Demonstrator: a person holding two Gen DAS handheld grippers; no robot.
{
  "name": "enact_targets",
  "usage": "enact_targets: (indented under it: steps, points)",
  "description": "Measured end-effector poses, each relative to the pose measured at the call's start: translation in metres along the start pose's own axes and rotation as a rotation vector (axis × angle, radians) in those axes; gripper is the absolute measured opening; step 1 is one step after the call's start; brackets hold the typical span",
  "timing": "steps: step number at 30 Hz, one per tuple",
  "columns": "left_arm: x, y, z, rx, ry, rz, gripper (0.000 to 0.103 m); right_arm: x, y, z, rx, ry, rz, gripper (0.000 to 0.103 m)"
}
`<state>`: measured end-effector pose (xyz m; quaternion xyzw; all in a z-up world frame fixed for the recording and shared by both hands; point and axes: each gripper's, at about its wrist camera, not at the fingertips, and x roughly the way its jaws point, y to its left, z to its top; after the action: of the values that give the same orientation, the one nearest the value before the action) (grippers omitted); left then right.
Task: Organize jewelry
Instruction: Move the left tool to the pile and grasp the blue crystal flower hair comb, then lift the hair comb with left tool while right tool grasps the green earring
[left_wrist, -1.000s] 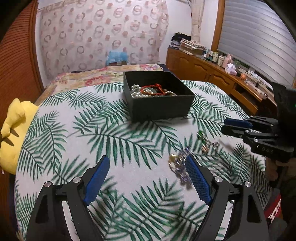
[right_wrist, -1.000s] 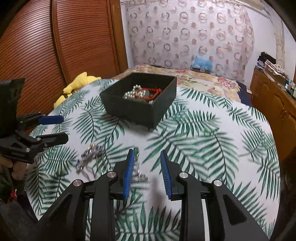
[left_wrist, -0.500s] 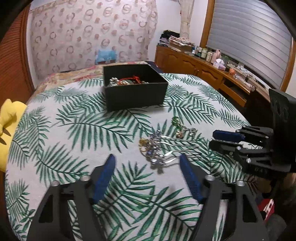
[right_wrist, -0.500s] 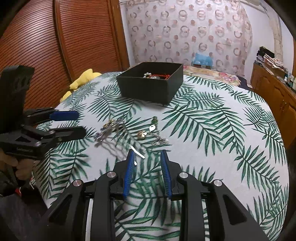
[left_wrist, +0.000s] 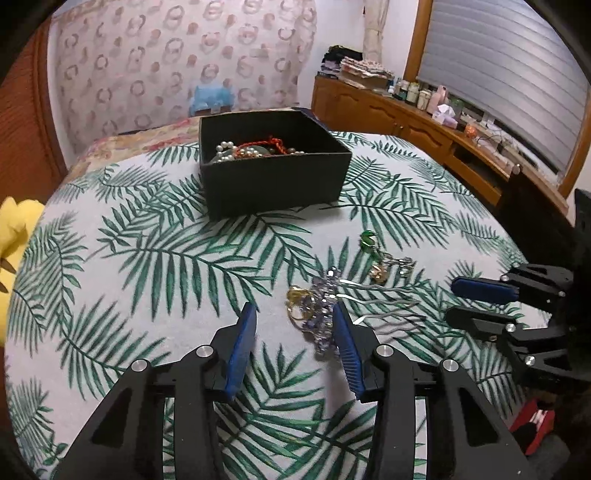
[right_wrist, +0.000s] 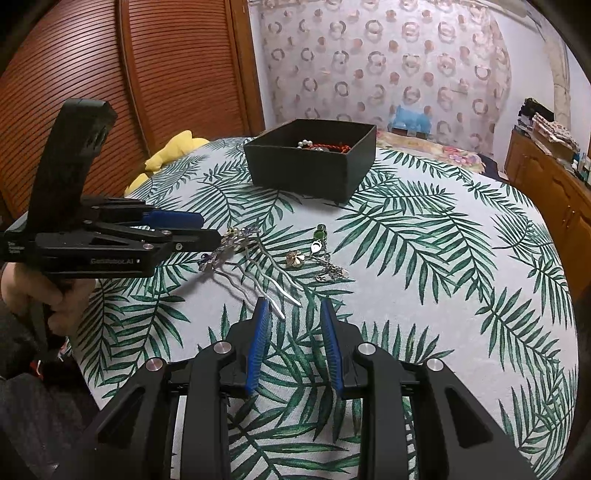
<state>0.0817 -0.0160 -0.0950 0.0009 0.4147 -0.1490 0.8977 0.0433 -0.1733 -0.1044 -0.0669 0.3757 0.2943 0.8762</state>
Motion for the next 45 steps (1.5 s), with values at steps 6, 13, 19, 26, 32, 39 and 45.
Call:
enact_targets:
  steps: [6,13,19,26,32,39,45]
  points:
    - [0.004,-0.012,-0.004,0.001,0.026,0.000,0.037,0.000,0.000,-0.001,0.003,-0.001,-0.002,0.031]
    - [0.007,-0.011,-0.006,-0.040,0.041,-0.025,0.023,-0.006,-0.008,-0.002,0.020,-0.016,-0.010,0.031]
    - [-0.001,-0.012,-0.015,-0.028,0.050,-0.037,0.022,-0.007,-0.010,-0.004,0.025,-0.017,-0.013,0.031]
    - [-0.011,-0.006,-0.020,-0.035,0.054,-0.041,0.022,-0.009,-0.011,-0.003,0.024,-0.024,-0.016,0.031]
    - [-0.002,-0.007,-0.012,-0.029,0.059,-0.042,0.022,-0.008,-0.011,-0.001,0.022,-0.022,-0.019,0.031]
    - [0.009,-0.010,-0.004,-0.012,0.061,-0.031,0.027,-0.007,-0.011,-0.001,0.019,-0.020,-0.016,0.031]
    - [0.007,-0.012,-0.006,0.006,0.048,-0.031,0.020,-0.003,-0.012,0.005,0.003,-0.016,-0.019,0.031]
